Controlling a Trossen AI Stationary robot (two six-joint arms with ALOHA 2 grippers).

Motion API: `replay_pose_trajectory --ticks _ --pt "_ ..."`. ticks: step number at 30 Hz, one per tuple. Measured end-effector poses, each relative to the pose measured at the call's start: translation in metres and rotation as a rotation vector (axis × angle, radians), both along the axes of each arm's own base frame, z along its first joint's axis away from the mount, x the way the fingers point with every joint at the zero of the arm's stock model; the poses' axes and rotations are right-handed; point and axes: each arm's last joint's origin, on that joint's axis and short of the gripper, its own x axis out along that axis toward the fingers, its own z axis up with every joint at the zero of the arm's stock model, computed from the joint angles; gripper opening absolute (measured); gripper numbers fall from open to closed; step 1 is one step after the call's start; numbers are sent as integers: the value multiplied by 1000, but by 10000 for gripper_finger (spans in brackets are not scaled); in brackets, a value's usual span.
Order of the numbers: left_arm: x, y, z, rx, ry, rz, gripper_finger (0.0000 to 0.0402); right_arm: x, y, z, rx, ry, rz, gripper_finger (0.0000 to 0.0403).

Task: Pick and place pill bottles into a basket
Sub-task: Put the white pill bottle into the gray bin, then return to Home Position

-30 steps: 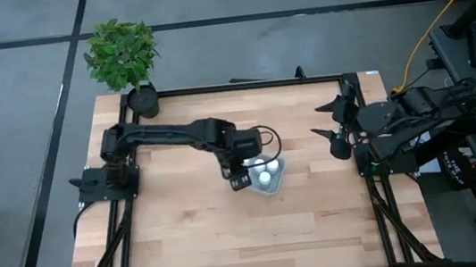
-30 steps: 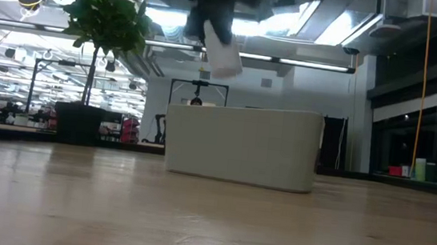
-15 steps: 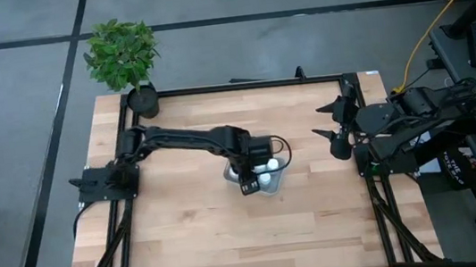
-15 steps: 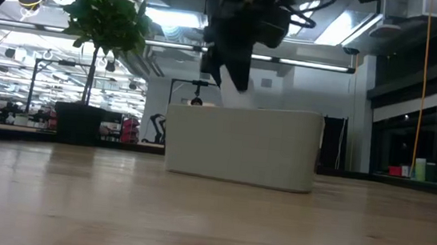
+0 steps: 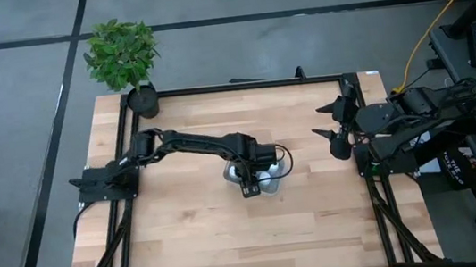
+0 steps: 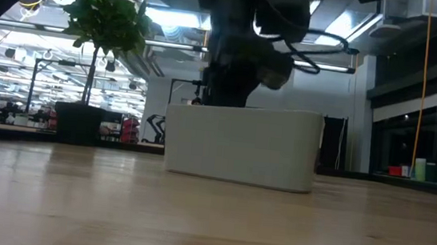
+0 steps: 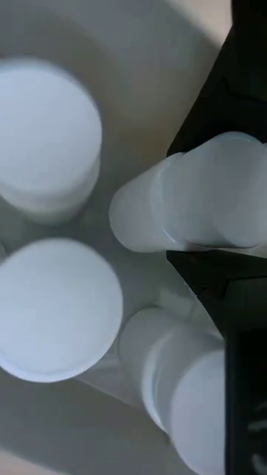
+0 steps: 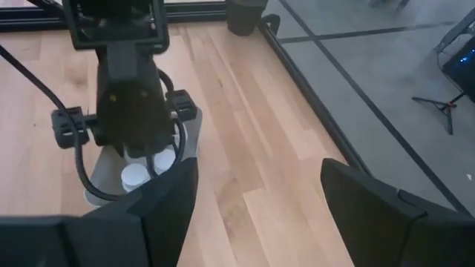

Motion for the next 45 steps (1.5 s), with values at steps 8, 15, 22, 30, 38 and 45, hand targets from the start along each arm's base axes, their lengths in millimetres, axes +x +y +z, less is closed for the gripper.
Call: replay_pose_trajectory --ticks 8,15,22,30,38,45 --pt "2 4 -9 32 26 21 168 0 0 0 11 3 11 286" --pt "8 5 9 27 -20 52 268 0 0 -1 9 5 12 286" --pt "17 5 47 44 -123 74 354 0 0 -1 7 6 14 286" --pt "-1 7 109 136 -68 92 358 -2 0 -3 -1 44 11 286" --pt "-58 7 195 145 -249 164 348 -14 -5 1 -47 7 -38 286" --pt "-124 11 262 262 -431 111 349 -48 -19 17 -131 -113 -66 286"
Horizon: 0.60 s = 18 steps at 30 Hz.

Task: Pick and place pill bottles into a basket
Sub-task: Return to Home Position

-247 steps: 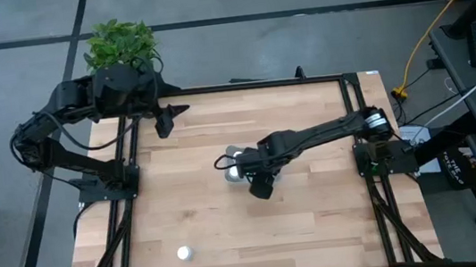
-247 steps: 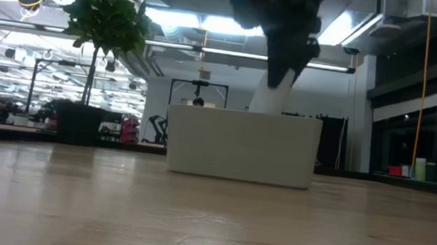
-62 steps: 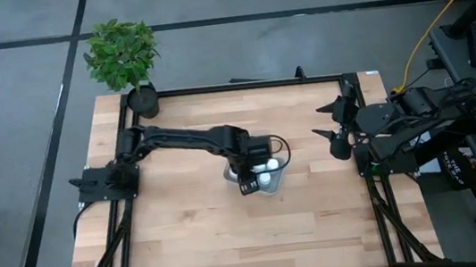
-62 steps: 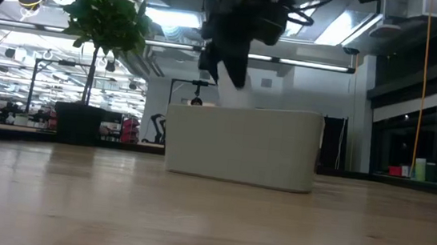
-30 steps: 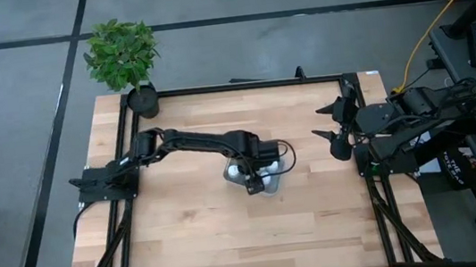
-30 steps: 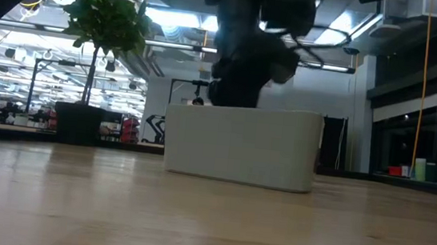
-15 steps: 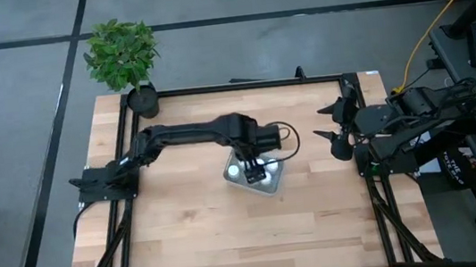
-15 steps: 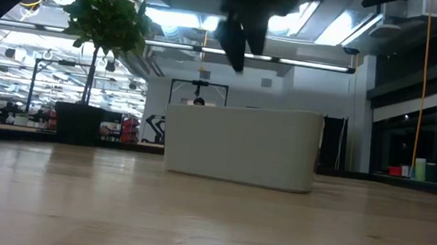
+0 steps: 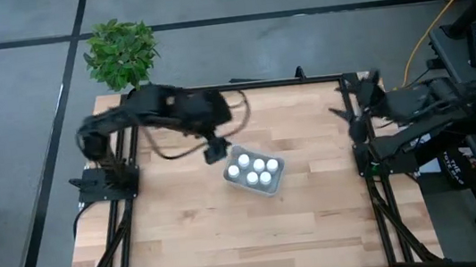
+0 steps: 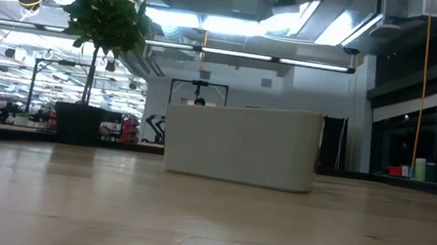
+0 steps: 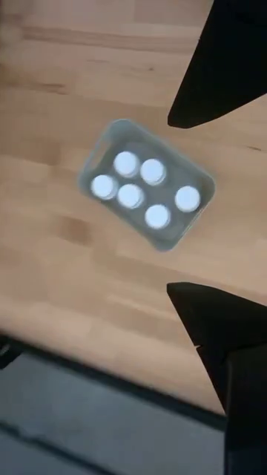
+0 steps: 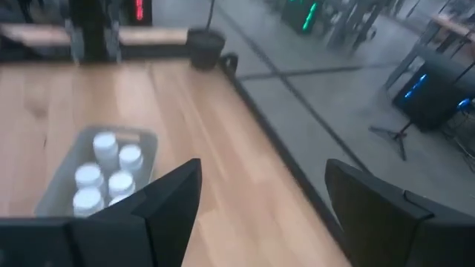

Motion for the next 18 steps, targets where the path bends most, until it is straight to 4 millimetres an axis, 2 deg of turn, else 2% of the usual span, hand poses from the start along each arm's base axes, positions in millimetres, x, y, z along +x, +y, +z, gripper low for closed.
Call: replay_pose_trajectory --ticks 4,6,10,12,15,17,18 --pt "-42 5 32 96 -114 67 349 -24 -8 9 25 -118 -18 286" --pt "-77 9 52 161 -172 111 349 -36 -11 12 39 -174 -22 286" --pt "-173 17 88 256 -346 236 349 -53 -15 16 59 -254 -23 286" --pt "-229 17 98 297 -459 277 349 -56 -16 17 53 -270 -19 286" --pt "-305 14 93 308 -645 296 349 -56 -16 18 36 -265 -12 286" --pt "-345 12 77 280 -783 291 349 -53 -15 18 23 -251 -9 286" --pt "-358 11 65 260 -845 276 349 -51 -15 18 12 -243 -14 286"
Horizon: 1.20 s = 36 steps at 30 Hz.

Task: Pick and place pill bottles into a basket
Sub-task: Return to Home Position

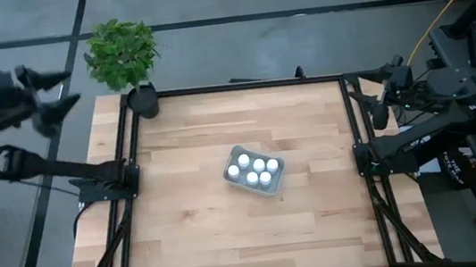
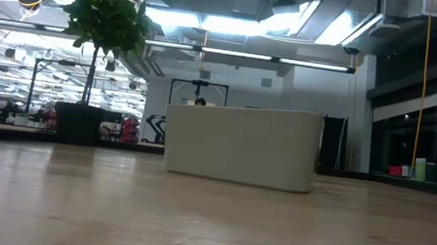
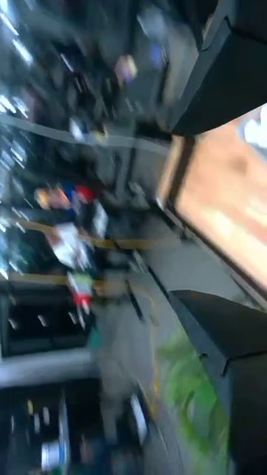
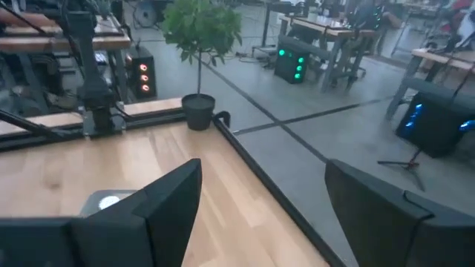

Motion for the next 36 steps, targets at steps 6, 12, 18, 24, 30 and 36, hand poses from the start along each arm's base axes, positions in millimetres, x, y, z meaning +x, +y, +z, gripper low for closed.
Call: replay_pose_trajectory --ticks 6,12,18,24,30,36 --pt "-7 -5 -113 6 -272 -203 349 12 2 3 -70 29 -29 286" --pt "64 -8 -217 -54 -193 -366 349 18 3 5 -94 30 -23 286" --pt "110 -13 -262 -41 -346 -551 349 18 3 4 -97 45 -25 286" --pt "127 -9 -300 -96 -377 -543 349 18 3 3 -90 46 -25 286" --pt "132 -1 -321 -76 -446 -407 349 18 3 3 -88 50 -10 286" --pt "134 5 -333 -94 -328 -237 349 17 3 0 -92 75 -4 286"
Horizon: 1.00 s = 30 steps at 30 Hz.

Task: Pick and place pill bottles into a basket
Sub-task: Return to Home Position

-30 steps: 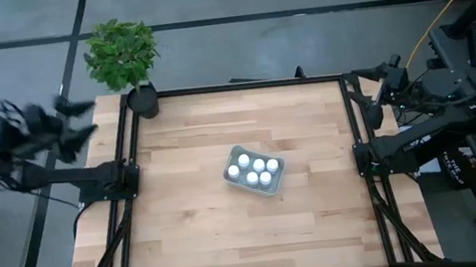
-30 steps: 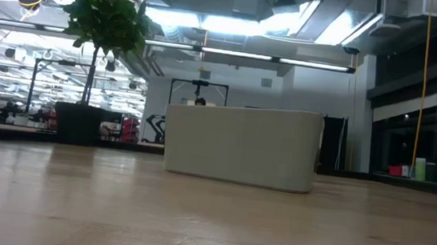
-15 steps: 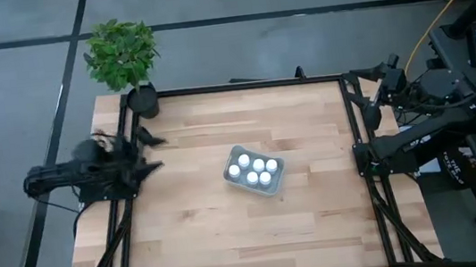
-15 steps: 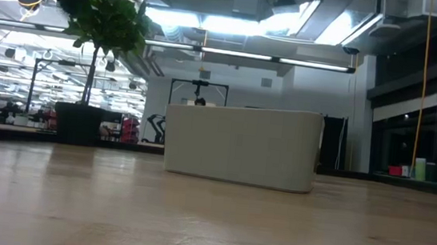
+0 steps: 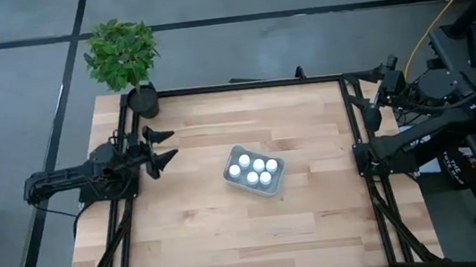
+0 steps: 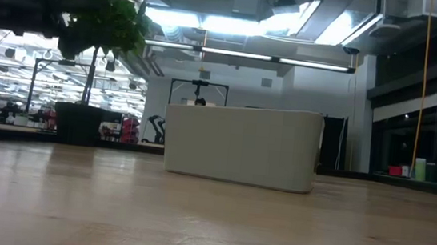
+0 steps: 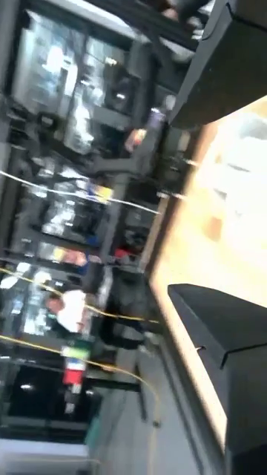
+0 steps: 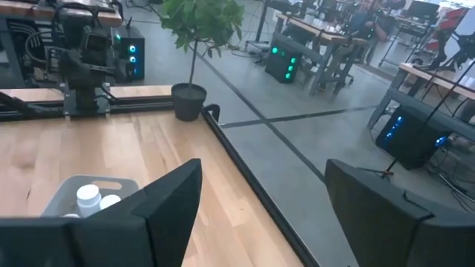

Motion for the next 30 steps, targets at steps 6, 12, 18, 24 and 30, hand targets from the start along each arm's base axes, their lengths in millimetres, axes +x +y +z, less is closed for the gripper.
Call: replay_pose_trajectory --ticks 6,12,18,24,30 --pt "2 -5 -7 -26 64 -99 349 -1 0 -4 37 25 14 286" --pt "3 -10 -16 23 174 -198 349 -3 0 -9 54 61 11 286" --pt "4 -8 -16 121 197 -130 349 -2 0 -7 59 35 12 286" --pt "4 -11 -17 144 205 -214 349 -1 0 -4 65 10 13 286" --pt "4 -11 -16 141 193 -231 349 -1 1 -4 66 10 13 286"
